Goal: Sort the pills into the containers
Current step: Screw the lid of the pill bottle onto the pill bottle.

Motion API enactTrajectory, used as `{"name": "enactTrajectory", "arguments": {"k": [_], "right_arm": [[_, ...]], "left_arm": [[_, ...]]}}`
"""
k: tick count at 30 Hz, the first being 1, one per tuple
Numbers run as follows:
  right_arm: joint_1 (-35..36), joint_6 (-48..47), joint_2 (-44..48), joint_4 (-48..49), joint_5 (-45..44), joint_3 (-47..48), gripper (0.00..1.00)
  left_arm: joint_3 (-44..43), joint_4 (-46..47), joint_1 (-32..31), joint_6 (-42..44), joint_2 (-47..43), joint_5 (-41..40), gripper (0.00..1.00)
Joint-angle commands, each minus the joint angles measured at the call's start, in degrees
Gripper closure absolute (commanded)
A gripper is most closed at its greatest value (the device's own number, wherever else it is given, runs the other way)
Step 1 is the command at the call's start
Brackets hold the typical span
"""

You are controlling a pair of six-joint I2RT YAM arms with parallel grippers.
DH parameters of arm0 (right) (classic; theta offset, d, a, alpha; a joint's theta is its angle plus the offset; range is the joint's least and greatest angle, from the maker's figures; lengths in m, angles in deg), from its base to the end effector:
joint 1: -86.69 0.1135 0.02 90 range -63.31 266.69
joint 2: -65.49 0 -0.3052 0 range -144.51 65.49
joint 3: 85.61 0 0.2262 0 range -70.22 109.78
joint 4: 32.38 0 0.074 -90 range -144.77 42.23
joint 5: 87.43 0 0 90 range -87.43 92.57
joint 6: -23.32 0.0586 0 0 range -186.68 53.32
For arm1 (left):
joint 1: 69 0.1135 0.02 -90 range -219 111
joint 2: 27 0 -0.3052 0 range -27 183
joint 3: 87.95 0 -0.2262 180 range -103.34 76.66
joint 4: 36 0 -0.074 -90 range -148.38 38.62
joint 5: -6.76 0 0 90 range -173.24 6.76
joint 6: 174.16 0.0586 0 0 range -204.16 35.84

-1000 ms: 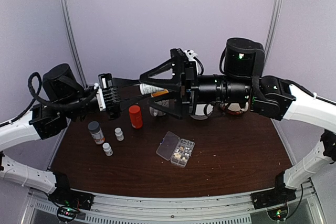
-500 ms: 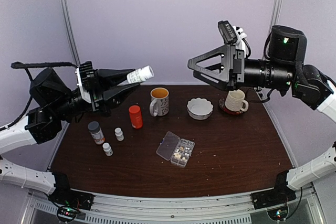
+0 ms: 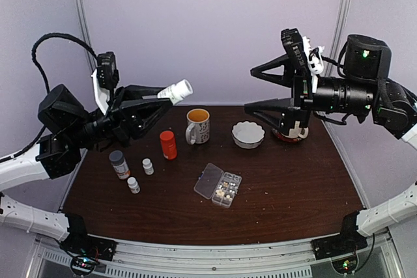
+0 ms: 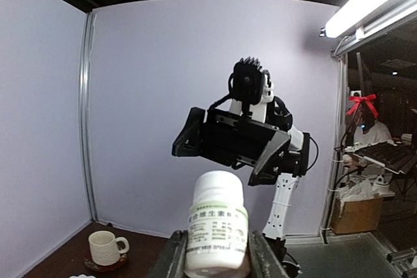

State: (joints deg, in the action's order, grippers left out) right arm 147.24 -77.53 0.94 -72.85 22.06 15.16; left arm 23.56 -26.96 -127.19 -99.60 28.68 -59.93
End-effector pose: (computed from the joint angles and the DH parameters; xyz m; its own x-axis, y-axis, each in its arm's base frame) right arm 0.0814 0.1840 0.5132 0.1495 -0.0961 -0.9841 -0.9737 0.1585 -0.1634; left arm 0.0789 -0.1712 0.4633 -0.0702 -0.3506 -0.9339 0.9911 0.0816 -0.1051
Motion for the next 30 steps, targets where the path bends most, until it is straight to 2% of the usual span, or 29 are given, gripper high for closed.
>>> {"name": "enactTrajectory", "arguments": {"k": [1,3,6,8,14,18,23,30], "right_arm": [[2.5,-20.3,0.1,-1.4,-1.2,-0.2,0.09],[4.2,-25.2,1.1,2.7,-2.0,-3.4,0.14],[6.0,-29.2,1.7,6.8,-3.2,-5.6,0.15],[6.4,-29.8,0.4,5.1,-3.0,-3.0,0.16],[9.5,-33.8,-4.5,-2.3,-4.4,3.9,0.30],[11.8,-37.0,-5.9,-4.2,-7.1,5.0,0.32],[13.2,-38.2,-7.9,-6.2,-8.2,6.6,0.42],[13.7,-38.9,-9.6,-6.4,-9.2,6.9,0.45]], "left_arm": [[3.0,9.3,-0.2,-17.9,1.6,5.3,1.00],[3.3,9.6,-0.1,-21.5,2.3,6.7,1.00],[1.6,3.6,-0.1,-22.7,3.0,9.4,1.00],[0.6,0.0,-0.2,-22.5,3.1,10.9,1.00],[-0.2,-3.0,-0.2,-22.5,3.3,13.7,1.00],[-0.8,-3.0,-0.2,-22.7,4.1,15.7,1.00],[-0.8,-2.6,-0.1,-22.9,4.4,16.3,1.00],[-0.6,-2.1,-0.2,-24.1,4.7,17.3,1.00]]}}
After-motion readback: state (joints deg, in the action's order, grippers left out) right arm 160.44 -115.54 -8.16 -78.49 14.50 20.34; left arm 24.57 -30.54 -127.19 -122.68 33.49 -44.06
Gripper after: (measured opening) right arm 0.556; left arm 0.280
